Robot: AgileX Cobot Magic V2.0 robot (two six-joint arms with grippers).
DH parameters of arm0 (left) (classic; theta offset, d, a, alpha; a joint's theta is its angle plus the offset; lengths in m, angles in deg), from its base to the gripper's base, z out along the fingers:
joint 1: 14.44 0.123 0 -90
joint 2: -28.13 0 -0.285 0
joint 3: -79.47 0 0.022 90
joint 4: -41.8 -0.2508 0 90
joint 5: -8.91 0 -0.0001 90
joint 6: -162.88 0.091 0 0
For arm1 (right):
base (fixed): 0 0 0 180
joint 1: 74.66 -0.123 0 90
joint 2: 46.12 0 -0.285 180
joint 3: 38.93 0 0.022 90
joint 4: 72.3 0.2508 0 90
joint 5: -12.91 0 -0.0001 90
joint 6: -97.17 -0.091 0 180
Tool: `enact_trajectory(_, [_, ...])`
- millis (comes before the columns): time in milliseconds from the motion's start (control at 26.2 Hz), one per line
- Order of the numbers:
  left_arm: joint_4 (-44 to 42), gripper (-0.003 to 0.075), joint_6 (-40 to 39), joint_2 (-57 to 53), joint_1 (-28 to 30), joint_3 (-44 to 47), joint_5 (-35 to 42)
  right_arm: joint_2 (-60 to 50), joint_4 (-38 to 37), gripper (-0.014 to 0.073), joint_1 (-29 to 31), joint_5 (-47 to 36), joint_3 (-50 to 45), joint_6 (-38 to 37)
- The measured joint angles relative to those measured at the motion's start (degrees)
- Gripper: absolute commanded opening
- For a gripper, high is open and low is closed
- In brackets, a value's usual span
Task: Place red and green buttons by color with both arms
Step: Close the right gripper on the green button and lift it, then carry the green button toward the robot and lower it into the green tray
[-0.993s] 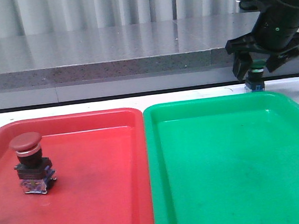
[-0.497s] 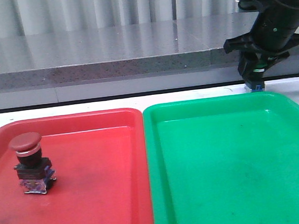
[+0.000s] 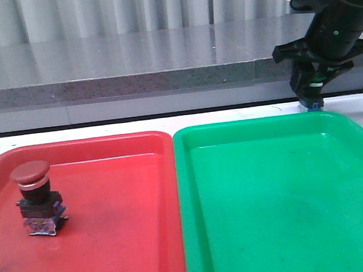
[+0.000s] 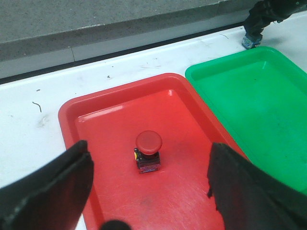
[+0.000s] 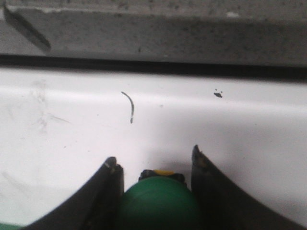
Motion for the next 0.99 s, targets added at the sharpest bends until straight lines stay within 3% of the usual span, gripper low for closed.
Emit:
enact_trajectory(535, [0.0,0.0494,0.0,0.0,0.0,0.0,0.0,-12.8,0.0,0.0232,-0.4,5.9,-1.6,0.8])
enact_trajectory(993, [0.0,0.0494,0.0,0.0,0.0,0.0,0.0,-31.3,0.0,0.0232,-3.6,1.8,-21.0,4.4])
